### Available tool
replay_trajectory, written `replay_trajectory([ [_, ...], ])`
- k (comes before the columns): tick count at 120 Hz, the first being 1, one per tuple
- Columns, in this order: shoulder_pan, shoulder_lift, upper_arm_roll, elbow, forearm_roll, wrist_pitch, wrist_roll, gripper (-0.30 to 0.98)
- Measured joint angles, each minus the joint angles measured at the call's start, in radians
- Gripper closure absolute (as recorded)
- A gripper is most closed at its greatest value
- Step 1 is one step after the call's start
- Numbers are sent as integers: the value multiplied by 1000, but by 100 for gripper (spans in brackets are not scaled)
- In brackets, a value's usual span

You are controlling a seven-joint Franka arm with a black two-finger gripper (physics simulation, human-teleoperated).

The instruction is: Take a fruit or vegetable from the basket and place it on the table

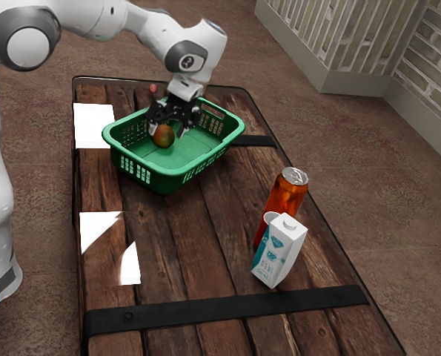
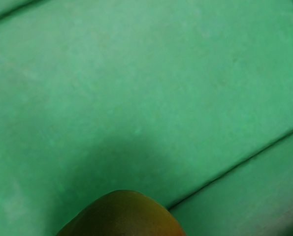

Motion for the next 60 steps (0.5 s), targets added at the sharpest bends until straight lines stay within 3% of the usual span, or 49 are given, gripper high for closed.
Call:
replay_trajectory([
  [60,2,33,23,1,-10,14,2,1],
])
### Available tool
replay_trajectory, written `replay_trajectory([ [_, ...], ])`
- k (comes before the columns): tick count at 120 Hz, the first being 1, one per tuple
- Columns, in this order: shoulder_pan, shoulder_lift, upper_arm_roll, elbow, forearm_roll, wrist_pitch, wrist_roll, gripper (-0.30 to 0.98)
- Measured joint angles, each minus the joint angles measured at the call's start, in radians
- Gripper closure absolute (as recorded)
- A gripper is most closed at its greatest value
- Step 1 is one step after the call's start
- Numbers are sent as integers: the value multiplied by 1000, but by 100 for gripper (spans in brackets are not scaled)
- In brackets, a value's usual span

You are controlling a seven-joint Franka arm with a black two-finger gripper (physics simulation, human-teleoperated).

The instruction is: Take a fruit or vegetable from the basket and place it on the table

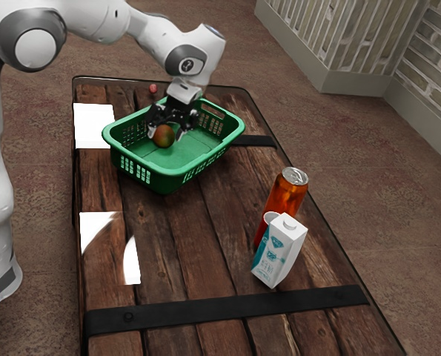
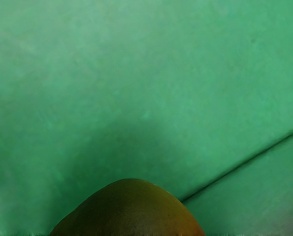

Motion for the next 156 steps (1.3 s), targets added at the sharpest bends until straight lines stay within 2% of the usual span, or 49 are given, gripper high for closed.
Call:
replay_trajectory([
  [22,22,7,2,1,-2,3,1,2],
  [62,38,20,2,3,-21,13,-3,12],
  [98,55,28,1,4,-55,26,-8,32],
  [110,62,26,1,8,-68,32,-11,34],
  [140,94,-60,-11,46,-87,-3,-11,34],
  [156,22,-111,-10,107,-93,-49,-10,36],
])
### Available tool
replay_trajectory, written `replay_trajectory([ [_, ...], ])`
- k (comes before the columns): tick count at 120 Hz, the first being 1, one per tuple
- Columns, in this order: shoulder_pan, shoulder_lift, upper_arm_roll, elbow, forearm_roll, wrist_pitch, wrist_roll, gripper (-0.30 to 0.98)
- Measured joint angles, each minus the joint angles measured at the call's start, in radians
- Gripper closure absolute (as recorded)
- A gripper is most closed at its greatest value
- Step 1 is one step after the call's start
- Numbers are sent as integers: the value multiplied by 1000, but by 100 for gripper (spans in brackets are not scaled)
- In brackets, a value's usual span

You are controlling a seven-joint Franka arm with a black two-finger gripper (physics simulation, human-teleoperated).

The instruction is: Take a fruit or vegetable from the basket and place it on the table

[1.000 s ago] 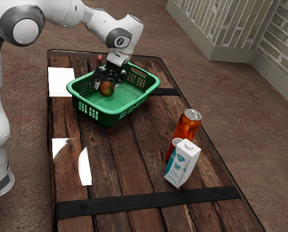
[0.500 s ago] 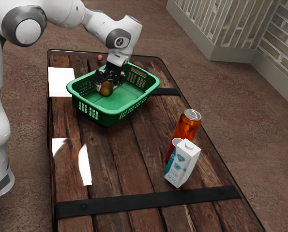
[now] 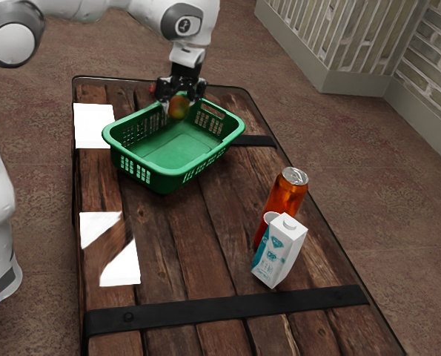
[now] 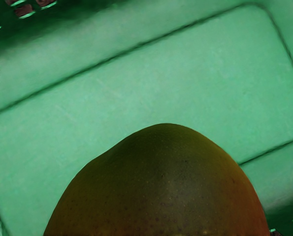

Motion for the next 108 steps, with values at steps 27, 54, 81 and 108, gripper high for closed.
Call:
replay_trajectory([
  [27,144,83,13,213,-29,-93,6,35],
  [54,350,243,1,348,-85,-175,22,35],
  [81,389,271,2,362,-115,-226,32,18],
  [108,440,276,7,361,-151,-257,33,4],
])
